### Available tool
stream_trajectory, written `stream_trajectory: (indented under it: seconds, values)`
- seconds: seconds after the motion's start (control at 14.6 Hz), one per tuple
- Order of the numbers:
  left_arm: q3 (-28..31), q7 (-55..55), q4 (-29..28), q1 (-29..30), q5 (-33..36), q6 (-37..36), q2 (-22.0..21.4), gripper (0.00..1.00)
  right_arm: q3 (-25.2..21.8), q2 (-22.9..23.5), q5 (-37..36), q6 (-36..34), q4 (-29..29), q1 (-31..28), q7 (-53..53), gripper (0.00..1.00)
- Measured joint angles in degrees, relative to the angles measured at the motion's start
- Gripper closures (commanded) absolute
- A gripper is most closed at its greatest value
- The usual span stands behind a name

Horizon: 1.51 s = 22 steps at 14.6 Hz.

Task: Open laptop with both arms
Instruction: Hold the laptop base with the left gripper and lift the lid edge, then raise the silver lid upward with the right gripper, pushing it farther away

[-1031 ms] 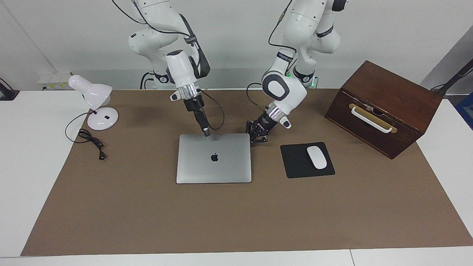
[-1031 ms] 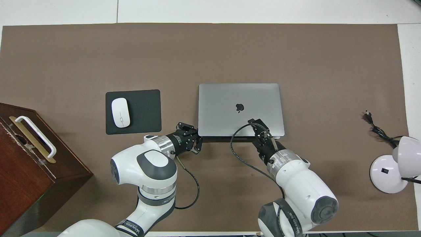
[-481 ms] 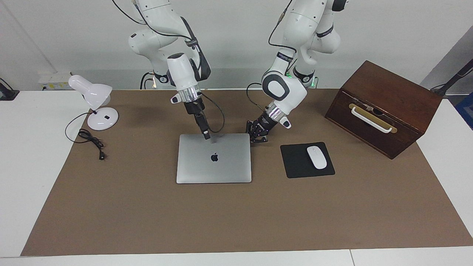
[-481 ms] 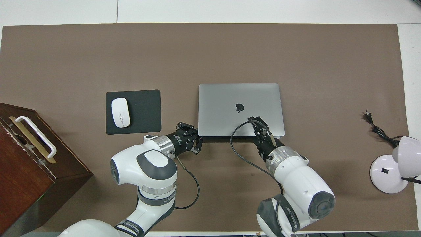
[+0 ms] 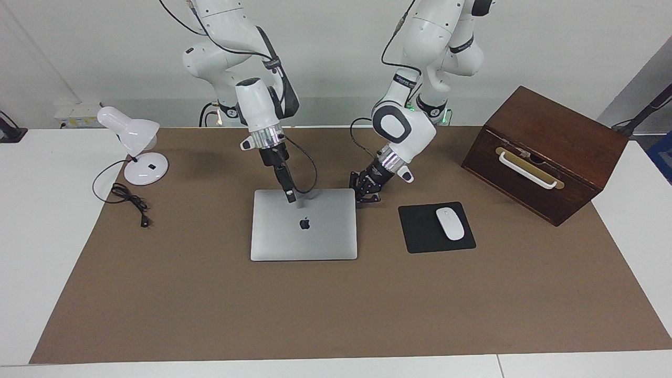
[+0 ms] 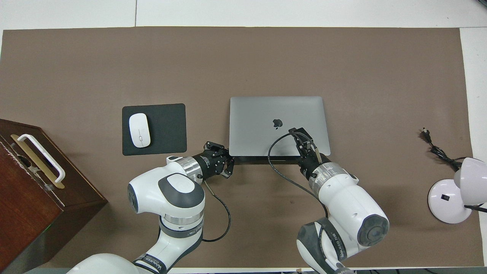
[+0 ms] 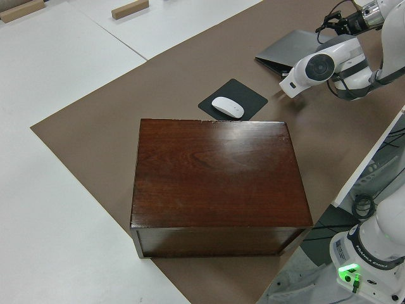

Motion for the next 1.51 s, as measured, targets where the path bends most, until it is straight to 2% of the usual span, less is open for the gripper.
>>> stream_trajectory:
  seconds: [0.62, 1.51]
  values:
    - [0.0, 0.04, 0.01, 0.0, 0.0, 0.0, 0.01, 1.0, -0.28, 0.48, 0.0, 0.0, 1.35, 0.0, 0.0, 0.0]
    - [0.0, 0.28, 0.01, 0.0, 0.0, 0.0, 0.01, 1.0, -0.34, 2.15, 0.0, 0.0, 6.33, 0.0, 0.0, 0.0]
